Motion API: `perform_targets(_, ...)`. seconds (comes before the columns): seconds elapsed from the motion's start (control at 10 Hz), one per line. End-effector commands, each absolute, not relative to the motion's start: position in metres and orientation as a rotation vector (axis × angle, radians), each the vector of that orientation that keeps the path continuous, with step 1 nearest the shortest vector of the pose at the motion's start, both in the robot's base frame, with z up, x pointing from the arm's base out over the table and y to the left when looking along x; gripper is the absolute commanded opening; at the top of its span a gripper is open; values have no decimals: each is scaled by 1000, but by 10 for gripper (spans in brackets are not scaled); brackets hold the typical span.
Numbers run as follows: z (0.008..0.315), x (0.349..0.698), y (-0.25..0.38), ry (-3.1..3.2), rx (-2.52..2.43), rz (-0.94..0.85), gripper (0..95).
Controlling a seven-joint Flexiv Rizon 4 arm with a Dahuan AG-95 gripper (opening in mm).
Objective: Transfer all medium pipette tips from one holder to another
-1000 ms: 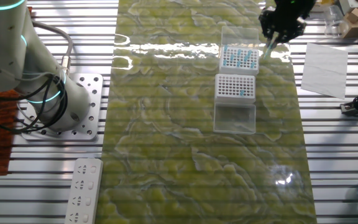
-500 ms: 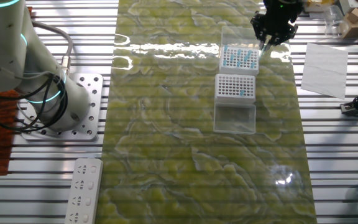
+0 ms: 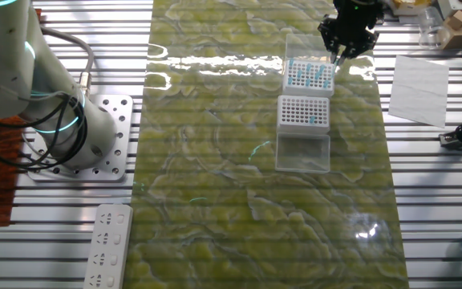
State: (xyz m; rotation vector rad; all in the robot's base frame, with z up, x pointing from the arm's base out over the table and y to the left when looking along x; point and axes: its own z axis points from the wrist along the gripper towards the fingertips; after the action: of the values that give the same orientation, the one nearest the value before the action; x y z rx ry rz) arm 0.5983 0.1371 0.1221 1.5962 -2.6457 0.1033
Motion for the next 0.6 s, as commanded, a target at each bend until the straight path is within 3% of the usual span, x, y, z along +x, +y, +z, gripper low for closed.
perform_targets(0.1,120,598,138,-2646,1596,105,0)
perform_targets(0.6,117,596,139,-2647,1611,117,0)
